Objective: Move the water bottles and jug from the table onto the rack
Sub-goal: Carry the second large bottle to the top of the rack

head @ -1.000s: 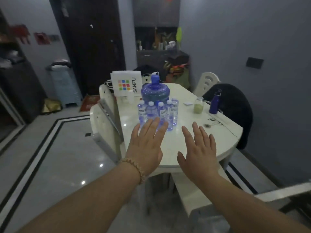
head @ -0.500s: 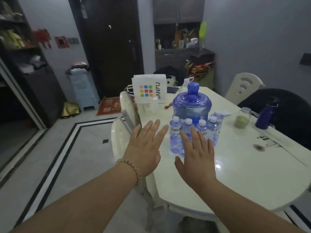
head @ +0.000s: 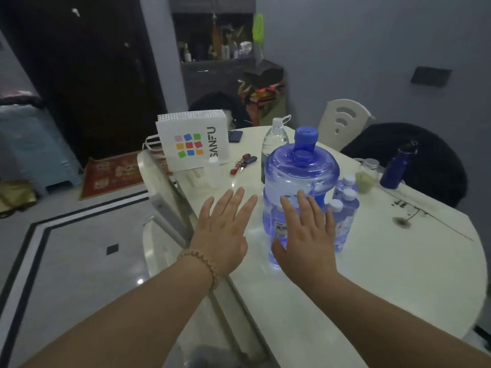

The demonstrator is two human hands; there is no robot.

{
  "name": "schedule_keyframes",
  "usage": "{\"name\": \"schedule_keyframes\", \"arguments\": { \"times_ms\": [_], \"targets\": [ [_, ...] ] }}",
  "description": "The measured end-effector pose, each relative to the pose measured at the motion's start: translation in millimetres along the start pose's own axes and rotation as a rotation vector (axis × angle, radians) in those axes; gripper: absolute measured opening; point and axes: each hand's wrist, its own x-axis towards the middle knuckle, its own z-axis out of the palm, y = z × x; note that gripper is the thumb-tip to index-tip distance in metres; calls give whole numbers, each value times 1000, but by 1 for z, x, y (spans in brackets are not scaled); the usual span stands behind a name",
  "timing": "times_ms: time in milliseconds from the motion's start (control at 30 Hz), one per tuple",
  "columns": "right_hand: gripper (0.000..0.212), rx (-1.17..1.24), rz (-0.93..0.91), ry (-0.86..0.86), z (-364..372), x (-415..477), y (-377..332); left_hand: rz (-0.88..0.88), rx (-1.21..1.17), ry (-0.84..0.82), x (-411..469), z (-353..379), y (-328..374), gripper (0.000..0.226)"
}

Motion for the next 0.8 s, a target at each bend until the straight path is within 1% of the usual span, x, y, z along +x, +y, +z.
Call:
{"name": "schedule_keyframes", "arguments": {
  "times_ms": [167,267,367,533,667,800],
  "targets": [
    [78,-40,194,33,23,29,-64,168,-56,39,30,11,-77,81],
    [79,-67,267,30,34,43,-97,292,-54,34,53,16,-115,79],
    [78,-108,307,29,39,55,-113,337,-93,62,85,25,-136,79],
    [79,-218,351,46,46,92,-107,447,-173,70,132,50,-143,82],
    [78,-279,302,91,62,143,-103,531,-149,89,169,78,-152,88],
    [78,-360,238,136,72,197,-97,591,-123,100,216,93,-168,88]
  ]
}}
